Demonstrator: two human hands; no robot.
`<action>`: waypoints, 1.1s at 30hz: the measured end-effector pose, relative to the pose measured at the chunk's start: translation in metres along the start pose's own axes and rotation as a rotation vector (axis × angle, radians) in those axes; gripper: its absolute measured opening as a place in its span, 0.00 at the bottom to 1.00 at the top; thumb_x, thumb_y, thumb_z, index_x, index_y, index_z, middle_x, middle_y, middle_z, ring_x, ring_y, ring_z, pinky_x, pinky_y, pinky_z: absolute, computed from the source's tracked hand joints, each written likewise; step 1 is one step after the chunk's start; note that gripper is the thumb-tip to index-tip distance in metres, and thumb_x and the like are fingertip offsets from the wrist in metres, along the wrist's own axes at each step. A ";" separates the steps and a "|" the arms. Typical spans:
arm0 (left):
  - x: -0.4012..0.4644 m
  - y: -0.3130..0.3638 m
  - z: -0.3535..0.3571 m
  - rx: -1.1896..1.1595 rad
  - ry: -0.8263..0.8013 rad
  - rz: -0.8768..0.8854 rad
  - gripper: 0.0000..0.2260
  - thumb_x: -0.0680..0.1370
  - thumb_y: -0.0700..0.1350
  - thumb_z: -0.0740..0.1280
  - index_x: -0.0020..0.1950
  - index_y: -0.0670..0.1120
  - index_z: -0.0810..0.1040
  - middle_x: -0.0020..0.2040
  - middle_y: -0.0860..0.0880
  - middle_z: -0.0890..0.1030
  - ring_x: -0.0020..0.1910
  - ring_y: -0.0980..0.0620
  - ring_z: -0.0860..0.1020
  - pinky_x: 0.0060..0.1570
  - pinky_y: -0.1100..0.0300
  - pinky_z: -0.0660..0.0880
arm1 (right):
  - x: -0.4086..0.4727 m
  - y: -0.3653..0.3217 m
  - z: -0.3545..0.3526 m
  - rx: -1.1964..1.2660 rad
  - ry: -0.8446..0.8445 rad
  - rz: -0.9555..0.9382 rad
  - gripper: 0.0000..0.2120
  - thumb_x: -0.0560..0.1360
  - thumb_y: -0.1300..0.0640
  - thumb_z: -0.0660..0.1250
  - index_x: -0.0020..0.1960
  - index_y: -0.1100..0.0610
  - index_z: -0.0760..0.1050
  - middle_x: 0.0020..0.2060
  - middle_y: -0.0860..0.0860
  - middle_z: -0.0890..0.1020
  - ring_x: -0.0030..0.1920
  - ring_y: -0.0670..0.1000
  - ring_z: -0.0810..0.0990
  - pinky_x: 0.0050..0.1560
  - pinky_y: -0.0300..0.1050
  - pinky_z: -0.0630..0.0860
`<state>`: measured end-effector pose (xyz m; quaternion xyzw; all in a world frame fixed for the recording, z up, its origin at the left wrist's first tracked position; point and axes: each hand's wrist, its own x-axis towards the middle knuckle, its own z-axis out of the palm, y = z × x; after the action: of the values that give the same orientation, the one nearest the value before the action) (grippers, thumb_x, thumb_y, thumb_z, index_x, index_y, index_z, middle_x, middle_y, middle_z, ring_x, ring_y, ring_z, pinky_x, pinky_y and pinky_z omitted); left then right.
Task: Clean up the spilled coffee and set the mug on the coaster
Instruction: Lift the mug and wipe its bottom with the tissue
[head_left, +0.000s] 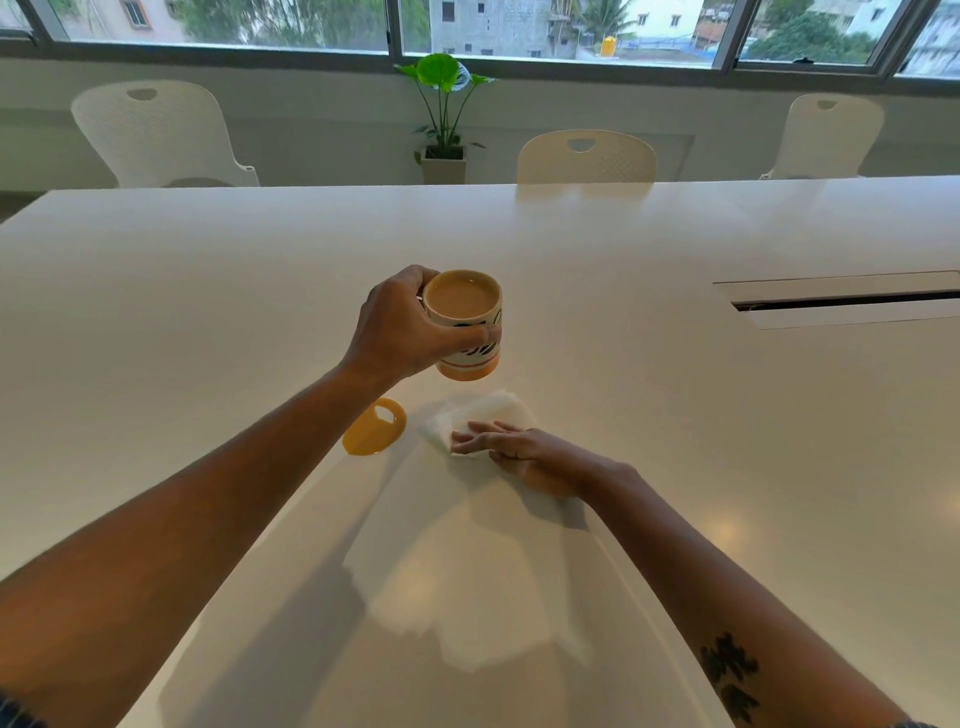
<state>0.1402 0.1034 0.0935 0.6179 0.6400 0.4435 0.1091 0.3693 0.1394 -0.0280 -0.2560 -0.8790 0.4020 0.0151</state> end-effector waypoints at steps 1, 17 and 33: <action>-0.001 0.000 0.000 -0.001 0.003 0.000 0.41 0.62 0.70 0.76 0.67 0.47 0.76 0.60 0.50 0.83 0.55 0.50 0.82 0.51 0.53 0.84 | -0.003 -0.001 0.002 0.006 0.000 -0.010 0.23 0.88 0.63 0.58 0.77 0.45 0.74 0.83 0.47 0.65 0.84 0.45 0.56 0.84 0.51 0.54; -0.008 -0.004 0.016 -0.042 -0.036 0.002 0.43 0.61 0.73 0.75 0.67 0.48 0.76 0.60 0.52 0.83 0.55 0.51 0.82 0.50 0.55 0.83 | -0.070 -0.056 0.051 0.411 -0.078 -0.002 0.17 0.86 0.69 0.56 0.67 0.68 0.80 0.69 0.58 0.83 0.77 0.51 0.75 0.81 0.48 0.65; -0.026 -0.012 0.056 -0.059 -0.087 -0.097 0.40 0.56 0.71 0.79 0.61 0.51 0.79 0.53 0.55 0.84 0.51 0.53 0.83 0.51 0.49 0.83 | -0.194 -0.017 0.040 1.478 0.526 0.240 0.19 0.80 0.58 0.70 0.68 0.66 0.79 0.57 0.62 0.83 0.55 0.60 0.85 0.55 0.54 0.84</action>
<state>0.1760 0.1066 0.0415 0.6012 0.6505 0.4292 0.1763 0.5208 0.0123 -0.0077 -0.3591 -0.3183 0.8066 0.3452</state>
